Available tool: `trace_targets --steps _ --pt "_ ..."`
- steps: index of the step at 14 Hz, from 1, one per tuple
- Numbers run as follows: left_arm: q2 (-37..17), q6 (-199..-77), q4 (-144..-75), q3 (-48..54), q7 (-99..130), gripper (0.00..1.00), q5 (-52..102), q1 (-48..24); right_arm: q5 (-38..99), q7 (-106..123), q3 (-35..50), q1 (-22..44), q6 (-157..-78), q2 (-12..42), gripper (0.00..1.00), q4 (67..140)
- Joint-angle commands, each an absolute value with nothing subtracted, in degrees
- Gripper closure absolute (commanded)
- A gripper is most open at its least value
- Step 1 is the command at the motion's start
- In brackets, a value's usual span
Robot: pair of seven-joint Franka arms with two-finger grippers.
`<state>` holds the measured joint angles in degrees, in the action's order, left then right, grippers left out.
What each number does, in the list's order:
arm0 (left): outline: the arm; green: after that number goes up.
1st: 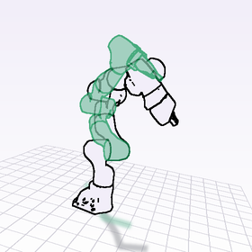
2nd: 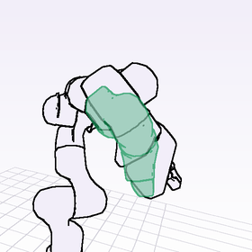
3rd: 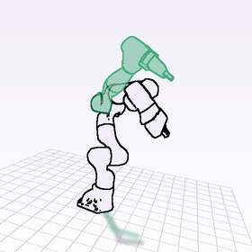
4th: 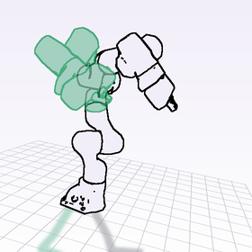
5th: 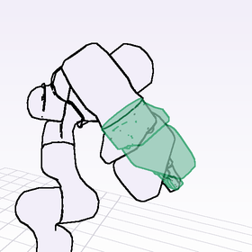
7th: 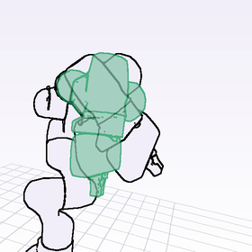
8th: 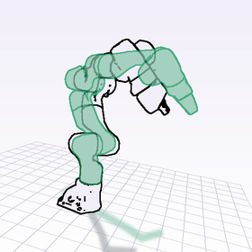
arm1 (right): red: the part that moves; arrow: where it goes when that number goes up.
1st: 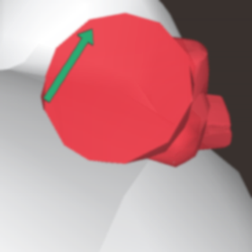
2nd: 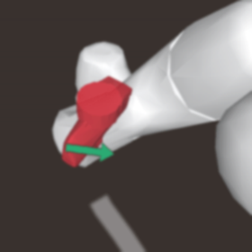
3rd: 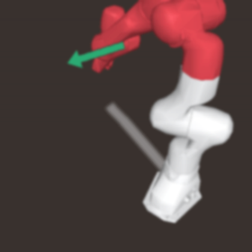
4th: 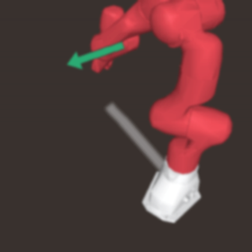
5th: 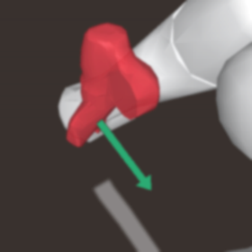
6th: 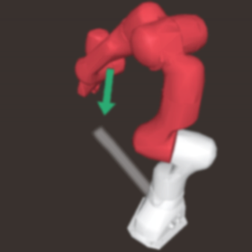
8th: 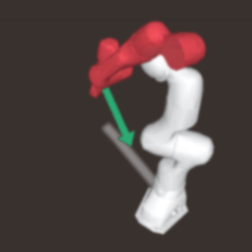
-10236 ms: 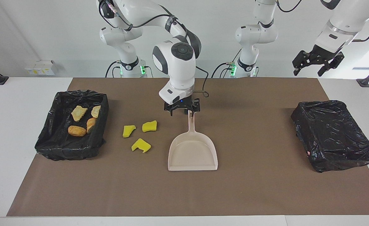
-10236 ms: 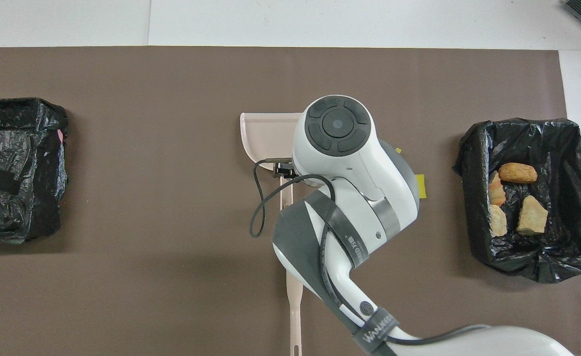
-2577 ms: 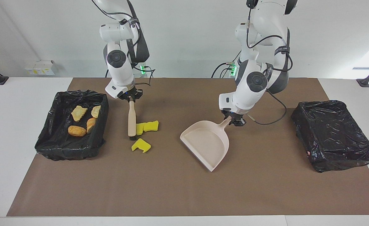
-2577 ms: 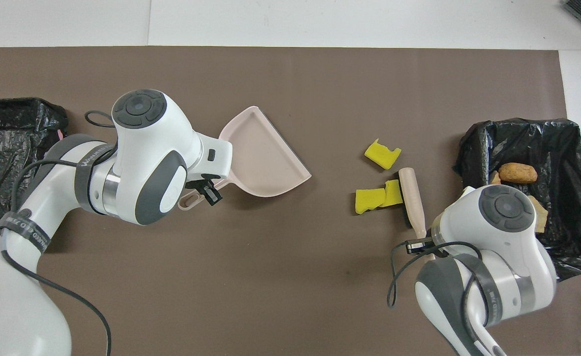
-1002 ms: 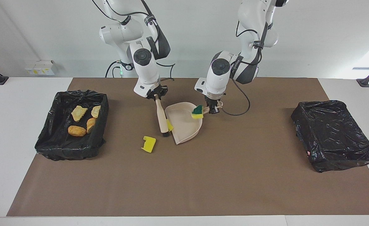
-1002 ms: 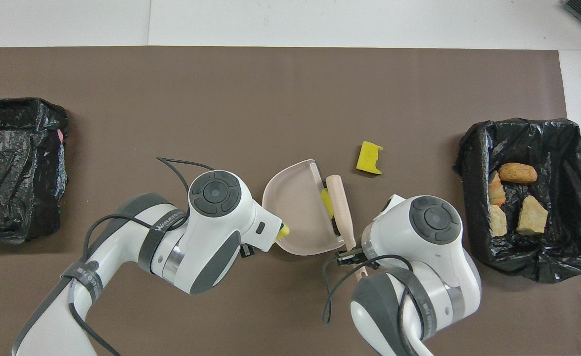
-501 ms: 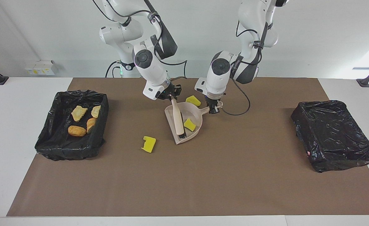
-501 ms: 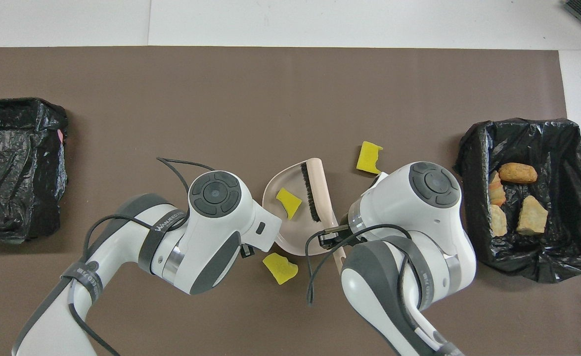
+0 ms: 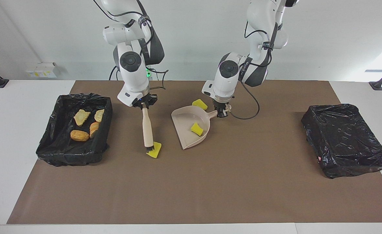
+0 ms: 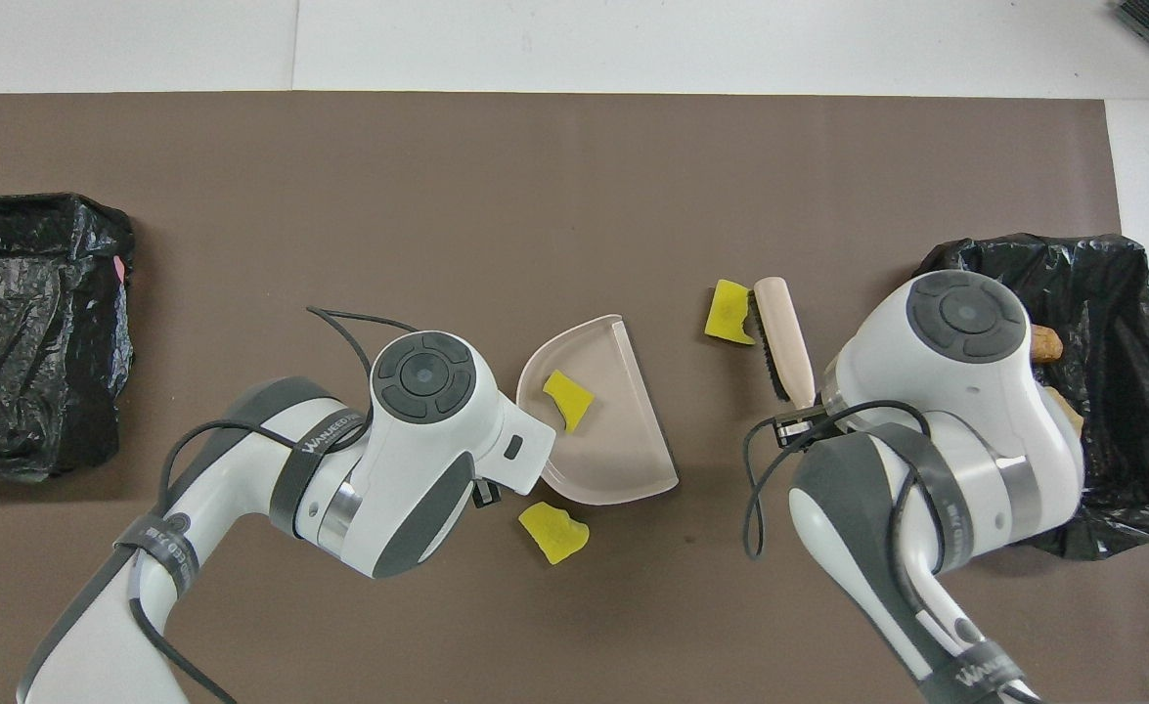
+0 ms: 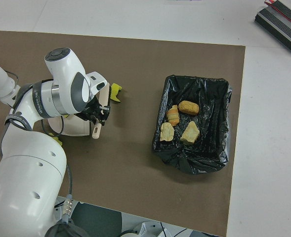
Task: Sweep and dump trash in bin
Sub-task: 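Push the sponges into the dustpan with the brush in the right gripper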
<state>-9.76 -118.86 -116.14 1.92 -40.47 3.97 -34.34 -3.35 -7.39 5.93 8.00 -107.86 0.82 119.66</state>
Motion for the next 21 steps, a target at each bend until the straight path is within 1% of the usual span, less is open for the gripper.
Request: trace_targets --steps 1,3,5,7,9,11,14,18,19,21 --pt "-10.9 -116.72 -112.77 1.14 -39.99 1.0 2.55 -34.63 -7.64 -6.59 6.85 3.35 -109.77 0.0 1.0 121.29" --pt "-12.47 -116.28 -110.06 1.06 -39.82 1.0 2.55 -32.53 -7.91 -4.75 6.86 2.64 -113.27 1.66 1.0 121.55" --pt "-14.14 -112.6 -106.54 1.05 -37.89 1.0 2.73 -32.08 -7.82 -2.82 7.03 2.55 -115.39 3.68 1.0 121.29" --pt "-16.42 -111.71 -103.98 1.05 -37.44 1.0 2.55 -31.55 -7.38 -2.46 7.38 4.12 -115.84 5.0 1.0 121.03" --pt "-21.16 -112.41 -100.13 1.05 -37.27 1.0 2.29 -32.08 -5.9 -0.72 7.47 6.41 -115.93 5.19 1.0 121.03" --pt "-22.23 -111.63 -97.57 1.14 -37.44 1.0 -0.16 -31.99 -1.95 1.66 7.47 9.21 -116.19 5.27 1.0 121.03" --pt "-22.24 -111.62 -97.73 1.14 -37.44 1.0 -0.35 -31.55 4.63 5.25 7.65 10.98 -115.75 5.1 1.0 121.2" --pt "-22.32 -112.23 -98.08 1.14 -37.53 1.0 -0.35 -31.55 18.26 7.39 8.0 13.27 -115.67 5.01 1.0 120.41" --pt "-22.32 -112.5 -98.26 1.14 -37.53 1.0 -0.35 -31.55 18.54 6.69 8.09 15.19 -115.14 4.84 1.0 119.98" --pt "-22.32 -112.59 -98.35 1.14 -37.44 1.0 -0.35 -31.55 18.11 3.71 7.82 15.04 -113.04 3.87 1.0 119.71"
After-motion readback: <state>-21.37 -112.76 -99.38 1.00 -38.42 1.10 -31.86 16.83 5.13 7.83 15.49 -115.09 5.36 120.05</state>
